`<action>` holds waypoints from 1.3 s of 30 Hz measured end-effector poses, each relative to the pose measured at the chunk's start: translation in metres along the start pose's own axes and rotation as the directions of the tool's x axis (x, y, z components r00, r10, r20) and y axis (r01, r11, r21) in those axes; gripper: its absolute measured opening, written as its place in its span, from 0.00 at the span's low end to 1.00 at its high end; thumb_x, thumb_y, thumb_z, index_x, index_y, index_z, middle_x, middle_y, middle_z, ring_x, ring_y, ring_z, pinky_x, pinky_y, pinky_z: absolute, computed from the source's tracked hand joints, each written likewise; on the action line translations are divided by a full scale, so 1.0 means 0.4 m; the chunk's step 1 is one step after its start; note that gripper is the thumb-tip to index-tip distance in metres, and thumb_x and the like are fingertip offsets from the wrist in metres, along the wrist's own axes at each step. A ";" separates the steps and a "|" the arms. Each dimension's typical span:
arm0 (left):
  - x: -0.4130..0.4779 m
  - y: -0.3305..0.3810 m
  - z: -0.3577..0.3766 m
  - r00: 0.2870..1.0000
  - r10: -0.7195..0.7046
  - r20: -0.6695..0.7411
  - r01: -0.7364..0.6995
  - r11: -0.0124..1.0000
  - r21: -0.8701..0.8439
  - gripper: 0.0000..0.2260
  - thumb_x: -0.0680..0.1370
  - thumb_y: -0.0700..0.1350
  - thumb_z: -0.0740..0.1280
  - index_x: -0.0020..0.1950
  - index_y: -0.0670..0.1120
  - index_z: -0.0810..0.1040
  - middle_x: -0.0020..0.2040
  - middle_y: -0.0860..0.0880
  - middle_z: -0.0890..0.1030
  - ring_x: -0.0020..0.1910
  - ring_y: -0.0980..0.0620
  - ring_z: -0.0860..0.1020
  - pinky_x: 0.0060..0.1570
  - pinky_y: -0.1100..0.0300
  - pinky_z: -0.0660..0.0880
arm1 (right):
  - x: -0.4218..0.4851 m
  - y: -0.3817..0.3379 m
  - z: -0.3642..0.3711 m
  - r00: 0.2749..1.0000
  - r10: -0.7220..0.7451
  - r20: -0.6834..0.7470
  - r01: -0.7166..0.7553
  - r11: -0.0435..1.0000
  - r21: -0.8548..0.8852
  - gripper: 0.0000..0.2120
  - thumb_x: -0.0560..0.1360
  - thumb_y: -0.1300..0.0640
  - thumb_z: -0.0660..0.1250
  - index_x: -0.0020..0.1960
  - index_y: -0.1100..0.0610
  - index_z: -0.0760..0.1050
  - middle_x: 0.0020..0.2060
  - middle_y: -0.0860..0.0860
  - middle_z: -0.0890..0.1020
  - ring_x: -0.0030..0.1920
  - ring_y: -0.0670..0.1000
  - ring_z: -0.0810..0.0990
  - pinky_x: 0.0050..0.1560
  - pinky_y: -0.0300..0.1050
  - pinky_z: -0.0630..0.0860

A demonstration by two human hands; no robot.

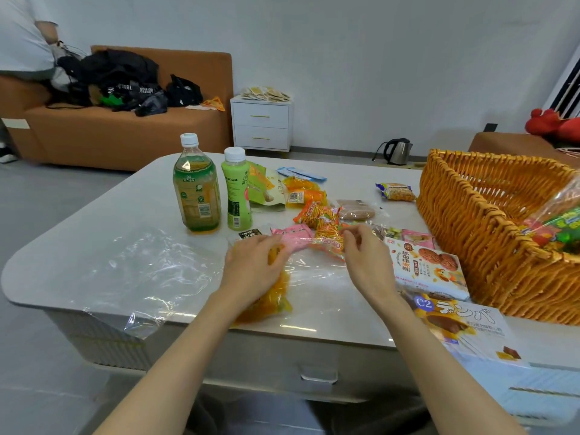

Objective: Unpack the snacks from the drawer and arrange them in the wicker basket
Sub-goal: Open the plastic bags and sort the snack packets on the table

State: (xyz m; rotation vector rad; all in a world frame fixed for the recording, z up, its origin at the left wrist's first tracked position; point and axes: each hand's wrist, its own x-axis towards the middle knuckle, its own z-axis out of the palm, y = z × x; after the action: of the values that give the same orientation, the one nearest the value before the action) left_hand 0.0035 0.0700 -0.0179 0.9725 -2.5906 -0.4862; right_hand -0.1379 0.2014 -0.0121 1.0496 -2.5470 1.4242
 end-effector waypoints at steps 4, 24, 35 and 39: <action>0.000 0.012 0.014 0.997 0.000 0.078 -0.015 0.981 0.193 0.21 0.81 0.60 0.52 0.71 0.56 0.69 0.70 0.50 0.71 0.69 0.47 0.67 0.70 0.46 0.59 | -0.007 -0.020 0.001 0.997 -0.052 -0.063 0.057 0.995 0.079 0.10 0.81 0.56 0.60 0.57 0.57 0.77 0.44 0.50 0.81 0.45 0.50 0.78 0.44 0.46 0.73; 0.123 -0.046 -0.054 0.995 -0.048 -0.090 0.044 0.998 -0.045 0.19 0.82 0.56 0.56 0.73 0.59 0.66 0.68 0.54 0.71 0.66 0.51 0.68 0.60 0.54 0.69 | 0.512 -0.009 0.313 0.897 0.010 0.443 0.266 0.786 -0.557 0.32 0.73 0.51 0.68 0.74 0.44 0.61 0.77 0.54 0.56 0.75 0.62 0.53 0.72 0.61 0.59; 0.160 -0.057 -0.042 0.994 -0.028 -0.101 0.020 0.997 -0.079 0.19 0.82 0.55 0.56 0.73 0.60 0.65 0.70 0.55 0.70 0.67 0.53 0.68 0.61 0.55 0.70 | 0.593 0.050 0.409 0.896 -0.055 0.441 0.332 0.741 -0.584 0.22 0.76 0.51 0.65 0.70 0.47 0.70 0.70 0.54 0.67 0.65 0.56 0.71 0.62 0.51 0.72; 0.163 -0.053 -0.035 0.994 -0.042 -0.099 0.032 0.995 -0.093 0.19 0.82 0.54 0.56 0.73 0.59 0.65 0.70 0.55 0.70 0.67 0.52 0.68 0.61 0.55 0.69 | 0.579 0.045 0.401 0.905 -0.150 0.399 0.366 0.753 -0.546 0.18 0.78 0.59 0.60 0.66 0.51 0.76 0.64 0.56 0.73 0.61 0.58 0.74 0.58 0.50 0.73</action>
State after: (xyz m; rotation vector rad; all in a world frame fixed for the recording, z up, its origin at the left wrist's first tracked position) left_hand -0.0248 0.0080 -0.0024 0.9898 -2.4431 -0.5456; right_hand -0.2824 -0.0398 -0.0384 1.5103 -2.6137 0.3004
